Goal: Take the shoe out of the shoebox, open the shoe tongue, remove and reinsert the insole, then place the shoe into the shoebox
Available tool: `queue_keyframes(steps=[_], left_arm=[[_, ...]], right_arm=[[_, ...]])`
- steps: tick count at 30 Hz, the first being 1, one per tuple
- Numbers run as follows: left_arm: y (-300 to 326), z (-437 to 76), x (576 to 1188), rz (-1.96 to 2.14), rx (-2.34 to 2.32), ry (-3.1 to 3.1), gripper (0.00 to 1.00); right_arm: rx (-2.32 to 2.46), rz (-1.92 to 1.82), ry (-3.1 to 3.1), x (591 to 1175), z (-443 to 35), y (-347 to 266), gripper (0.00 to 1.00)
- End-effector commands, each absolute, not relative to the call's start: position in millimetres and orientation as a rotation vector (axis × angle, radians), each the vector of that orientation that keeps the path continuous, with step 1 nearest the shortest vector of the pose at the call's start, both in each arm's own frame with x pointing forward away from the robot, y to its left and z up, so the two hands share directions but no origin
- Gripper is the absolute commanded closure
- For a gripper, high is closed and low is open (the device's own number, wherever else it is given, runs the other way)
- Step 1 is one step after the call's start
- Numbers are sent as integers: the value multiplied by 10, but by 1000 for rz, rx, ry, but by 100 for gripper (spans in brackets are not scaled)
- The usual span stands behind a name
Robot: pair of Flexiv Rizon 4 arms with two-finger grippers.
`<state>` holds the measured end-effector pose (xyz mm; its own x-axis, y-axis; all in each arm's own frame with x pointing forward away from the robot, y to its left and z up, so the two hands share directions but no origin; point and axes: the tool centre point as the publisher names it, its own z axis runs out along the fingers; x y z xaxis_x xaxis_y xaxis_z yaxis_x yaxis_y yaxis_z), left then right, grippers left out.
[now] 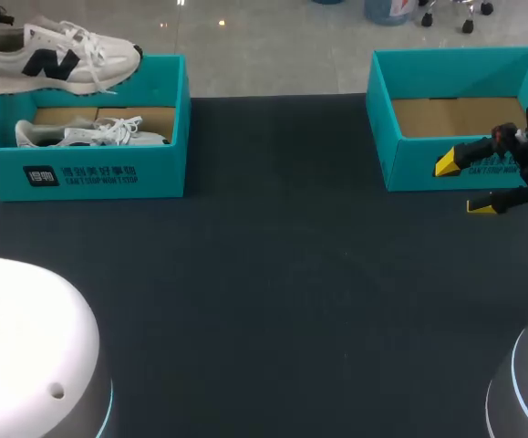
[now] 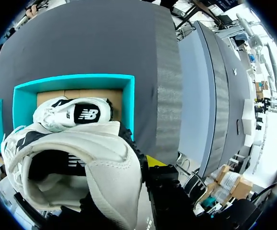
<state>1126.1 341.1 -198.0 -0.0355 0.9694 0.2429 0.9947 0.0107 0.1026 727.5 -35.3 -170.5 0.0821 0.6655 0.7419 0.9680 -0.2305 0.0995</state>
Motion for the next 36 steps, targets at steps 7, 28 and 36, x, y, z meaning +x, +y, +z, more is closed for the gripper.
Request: queue_keyframes(steps=[7, 28, 36], left_arm=[[3486, -2277, 11532, -402, -2169, -2143, 100], [3291, -2965, 11887, -381, -2275, -2146, 100], [3229, -3249, 11920, -387, -2307, -2085, 100]], right_arm=[[-1950, -962, -1609, 7273, -1708, -350, 0], [-1950, -962, -1609, 7273, -1708, -350, 0], [-1950, -962, -1609, 7273, -1708, -350, 0]])
